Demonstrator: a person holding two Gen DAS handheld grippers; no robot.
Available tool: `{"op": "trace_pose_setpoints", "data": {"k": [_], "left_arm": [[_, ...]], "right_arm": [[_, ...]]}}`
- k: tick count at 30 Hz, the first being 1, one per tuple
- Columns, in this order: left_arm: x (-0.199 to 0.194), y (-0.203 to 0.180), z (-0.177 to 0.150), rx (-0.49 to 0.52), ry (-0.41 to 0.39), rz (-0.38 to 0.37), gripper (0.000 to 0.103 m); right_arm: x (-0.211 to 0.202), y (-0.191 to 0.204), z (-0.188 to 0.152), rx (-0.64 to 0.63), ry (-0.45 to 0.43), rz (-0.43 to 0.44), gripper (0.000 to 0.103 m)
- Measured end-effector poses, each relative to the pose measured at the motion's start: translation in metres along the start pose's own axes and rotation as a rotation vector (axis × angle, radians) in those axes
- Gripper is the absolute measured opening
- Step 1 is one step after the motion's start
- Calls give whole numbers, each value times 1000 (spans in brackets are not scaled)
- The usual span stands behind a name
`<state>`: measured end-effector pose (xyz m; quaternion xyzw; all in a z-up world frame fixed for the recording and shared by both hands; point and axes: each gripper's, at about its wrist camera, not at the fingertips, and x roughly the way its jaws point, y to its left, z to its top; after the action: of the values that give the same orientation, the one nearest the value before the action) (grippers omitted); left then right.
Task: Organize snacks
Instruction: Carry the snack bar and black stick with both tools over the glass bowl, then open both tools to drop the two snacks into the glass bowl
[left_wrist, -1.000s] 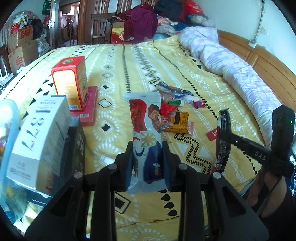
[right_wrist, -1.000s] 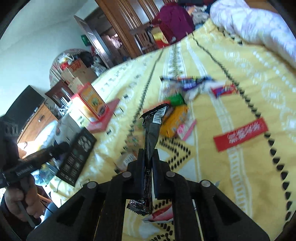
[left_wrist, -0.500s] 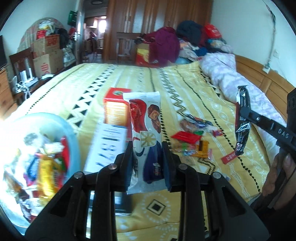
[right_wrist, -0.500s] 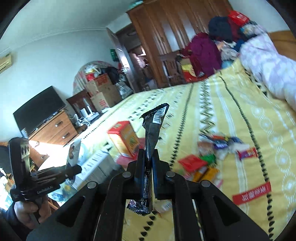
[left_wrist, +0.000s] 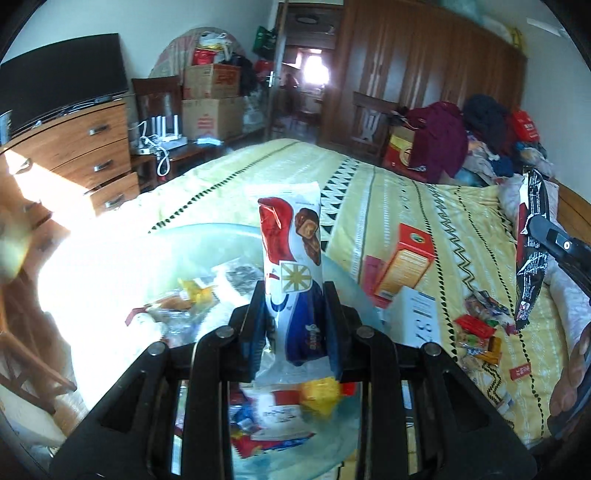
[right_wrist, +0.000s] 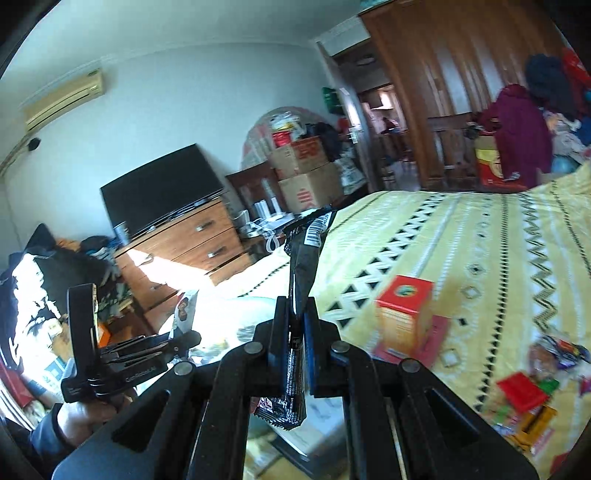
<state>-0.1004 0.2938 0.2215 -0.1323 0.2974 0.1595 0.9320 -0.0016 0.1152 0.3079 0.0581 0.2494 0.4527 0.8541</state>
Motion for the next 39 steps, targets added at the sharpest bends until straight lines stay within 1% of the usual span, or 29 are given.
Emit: {"op": "trace_pose_setpoints", "data": {"k": [4, 8, 12, 14, 17, 23, 28, 38, 39], "left_arm": [[0, 27, -9, -30, 8, 69, 28], [5, 46, -16, -46, 20, 106, 28], [8, 57, -17, -57, 27, 109, 28], [10, 59, -18, -60, 34, 105, 28], [14, 63, -20, -63, 43, 100, 28], [16, 75, -25, -71, 65, 93, 28], [19, 84, -27, -79, 85, 93, 28], [23, 89, -31, -87, 111, 100, 29], [24, 89, -31, -88, 113, 101, 29]], "right_arm": [[47, 43, 0, -29, 55, 80, 9], [88, 80, -8, -50, 117, 140, 9], [115, 109, -19, -81, 164, 169, 9], [123, 117, -24, -97, 178, 171, 9], [132, 122, -29, -104, 197, 168, 9], [142, 115, -34, -102, 226, 155, 9], [153, 118, -38, -106, 245, 150, 9], [170, 123, -44, -109, 283, 150, 10], [172, 124, -45, -110, 287, 153, 11]]}}
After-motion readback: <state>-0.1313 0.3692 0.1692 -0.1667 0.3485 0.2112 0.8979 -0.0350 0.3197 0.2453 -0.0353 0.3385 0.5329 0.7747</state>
